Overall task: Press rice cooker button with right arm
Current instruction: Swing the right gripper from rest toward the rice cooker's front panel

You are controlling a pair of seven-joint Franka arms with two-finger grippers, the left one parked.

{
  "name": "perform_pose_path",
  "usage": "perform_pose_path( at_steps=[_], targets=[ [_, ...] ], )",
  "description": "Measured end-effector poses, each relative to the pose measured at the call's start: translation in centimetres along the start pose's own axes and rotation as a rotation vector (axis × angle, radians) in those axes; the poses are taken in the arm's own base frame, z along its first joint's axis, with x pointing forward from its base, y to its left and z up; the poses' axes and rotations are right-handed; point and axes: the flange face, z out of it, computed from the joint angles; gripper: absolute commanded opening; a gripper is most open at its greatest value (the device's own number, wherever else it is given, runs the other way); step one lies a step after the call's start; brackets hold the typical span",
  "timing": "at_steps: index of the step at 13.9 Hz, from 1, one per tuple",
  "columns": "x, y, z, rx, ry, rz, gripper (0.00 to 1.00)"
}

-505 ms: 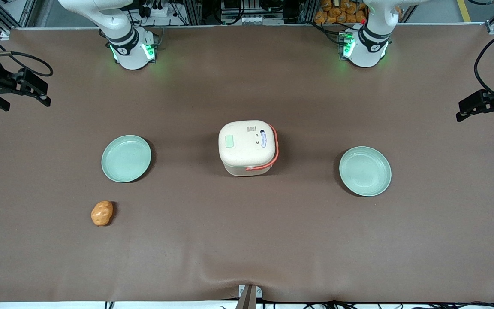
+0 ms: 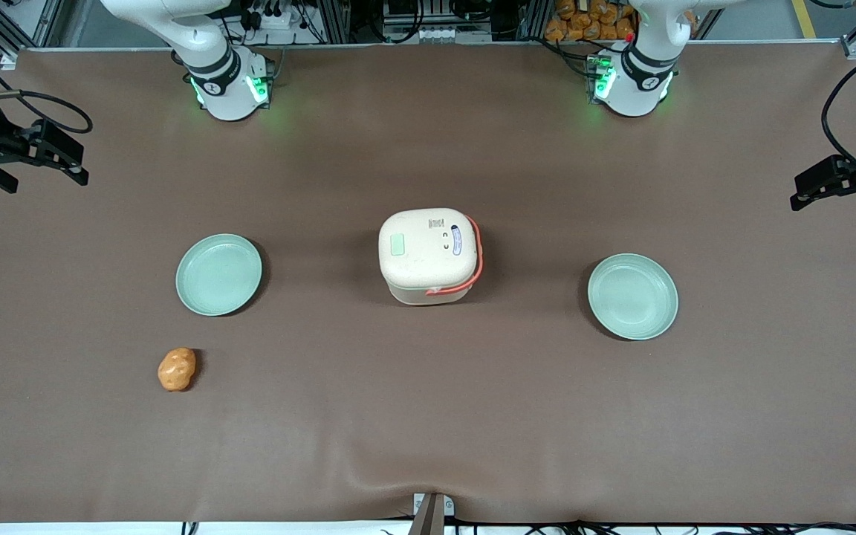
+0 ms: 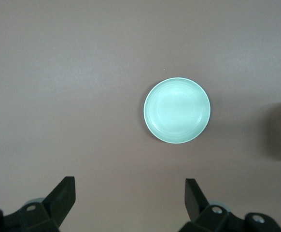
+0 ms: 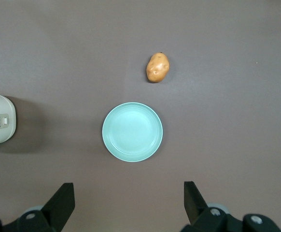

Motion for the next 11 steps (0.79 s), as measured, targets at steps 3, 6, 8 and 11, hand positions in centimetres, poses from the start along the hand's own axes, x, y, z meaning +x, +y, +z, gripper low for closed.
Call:
perform_pose_path(
  at_steps=[3, 6, 8, 11],
  targets=[
    [0.3, -0.5, 0.5, 0.037, -0.005, -0.003, 1.0],
    [0.5, -2.4, 0.7, 0.088, -0.009, -0.028, 1.0],
    [0.8, -5.0, 1.1, 0.096, -0.013, -0.059, 1.0],
    [1.6, -11.2, 1.9, 0.102, 0.007, 0.018, 1.0]
  ],
)
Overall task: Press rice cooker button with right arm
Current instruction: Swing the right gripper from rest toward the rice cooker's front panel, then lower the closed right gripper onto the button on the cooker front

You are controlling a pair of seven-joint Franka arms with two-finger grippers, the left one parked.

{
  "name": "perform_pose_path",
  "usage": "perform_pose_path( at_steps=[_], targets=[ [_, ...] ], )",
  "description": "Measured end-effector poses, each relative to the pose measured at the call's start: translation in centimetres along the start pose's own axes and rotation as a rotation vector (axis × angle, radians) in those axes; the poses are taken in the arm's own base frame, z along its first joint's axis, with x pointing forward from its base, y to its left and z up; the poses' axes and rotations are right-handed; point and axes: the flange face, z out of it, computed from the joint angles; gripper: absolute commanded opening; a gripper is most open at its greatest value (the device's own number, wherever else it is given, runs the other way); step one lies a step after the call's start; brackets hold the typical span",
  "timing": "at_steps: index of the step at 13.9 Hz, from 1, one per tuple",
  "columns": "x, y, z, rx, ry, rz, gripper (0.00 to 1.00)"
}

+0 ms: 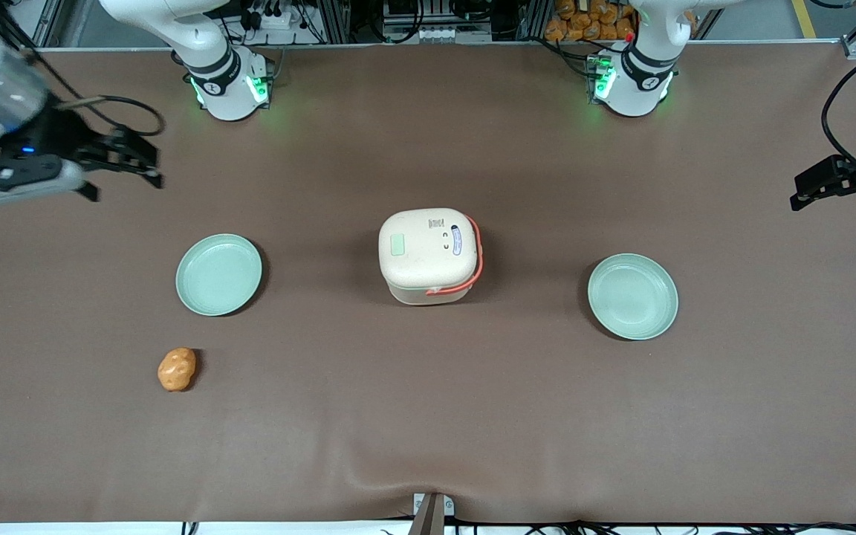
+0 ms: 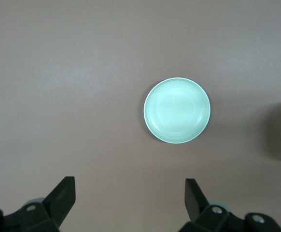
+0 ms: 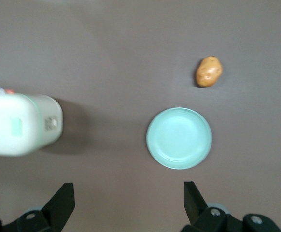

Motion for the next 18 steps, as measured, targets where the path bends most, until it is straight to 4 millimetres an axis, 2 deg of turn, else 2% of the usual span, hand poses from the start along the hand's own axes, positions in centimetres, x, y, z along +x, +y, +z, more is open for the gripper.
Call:
perform_pose_path(
  at_steps=[1, 3, 6, 9, 11, 13, 18],
  targets=[
    [0.2, -2.8, 0.9, 0.003, 0.005, 0.035, 0.94],
    [0.6, -7.9, 3.4, 0.008, 0.015, 0.084, 0.65],
    [1.4, -14.3, 8.8, -0.026, 0.024, 0.115, 0.21],
    [1.6, -20.3, 14.9, -0.095, 0.07, 0.143, 0.0],
    [1.6, -23.3, 18.4, -0.111, 0.073, 0.137, 0.0],
    [1.8, -25.3, 20.9, -0.126, 0.073, 0.115, 0.0],
    [2.6, -26.4, 24.5, -0.141, 0.064, 0.106, 0.0]
  ],
)
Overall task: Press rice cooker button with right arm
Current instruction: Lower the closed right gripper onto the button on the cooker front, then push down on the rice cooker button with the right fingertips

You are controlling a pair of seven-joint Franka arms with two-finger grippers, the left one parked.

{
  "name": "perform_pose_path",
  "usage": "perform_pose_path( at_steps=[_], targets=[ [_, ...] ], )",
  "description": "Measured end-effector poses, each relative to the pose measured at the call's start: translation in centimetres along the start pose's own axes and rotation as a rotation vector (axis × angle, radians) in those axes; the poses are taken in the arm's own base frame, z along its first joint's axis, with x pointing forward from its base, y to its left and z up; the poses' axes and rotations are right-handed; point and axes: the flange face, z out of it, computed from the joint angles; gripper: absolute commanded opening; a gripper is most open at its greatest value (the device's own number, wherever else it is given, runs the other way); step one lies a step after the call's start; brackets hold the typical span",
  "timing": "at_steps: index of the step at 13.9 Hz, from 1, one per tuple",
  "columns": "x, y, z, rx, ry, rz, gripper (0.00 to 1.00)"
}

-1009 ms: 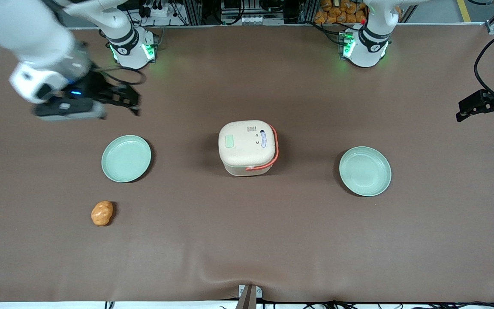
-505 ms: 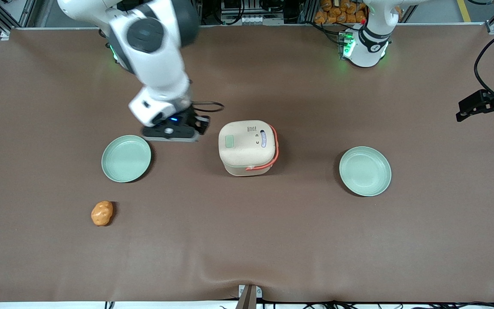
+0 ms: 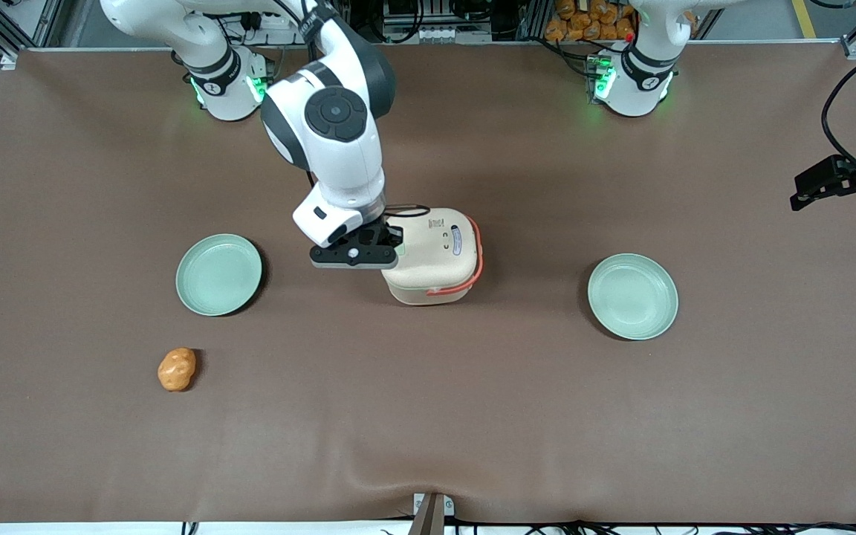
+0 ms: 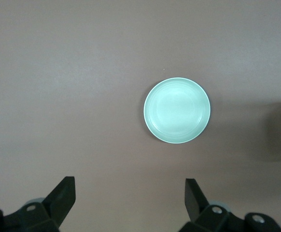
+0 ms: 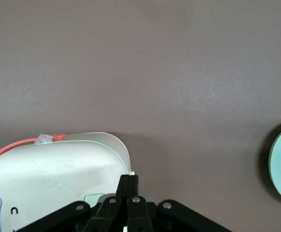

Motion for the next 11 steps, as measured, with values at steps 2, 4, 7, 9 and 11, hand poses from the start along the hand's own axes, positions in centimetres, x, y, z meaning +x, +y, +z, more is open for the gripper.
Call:
perform_pose_path(
  at_steps=[2, 4, 7, 9, 11],
  targets=[
    [-0.6, -1.0, 0.7, -0.003, -0.004, -0.007, 0.0],
    [-1.3, -1.8, 1.2, -0.007, -0.009, -0.015, 0.0],
    [-1.9, -2.5, 1.8, -0.014, -0.017, -0.027, 0.0],
    [-2.4, -3.1, 2.5, -0.021, -0.024, -0.037, 0.0],
    [-2.6, -3.4, 3.2, -0.028, -0.032, -0.04, 0.0]
  ],
)
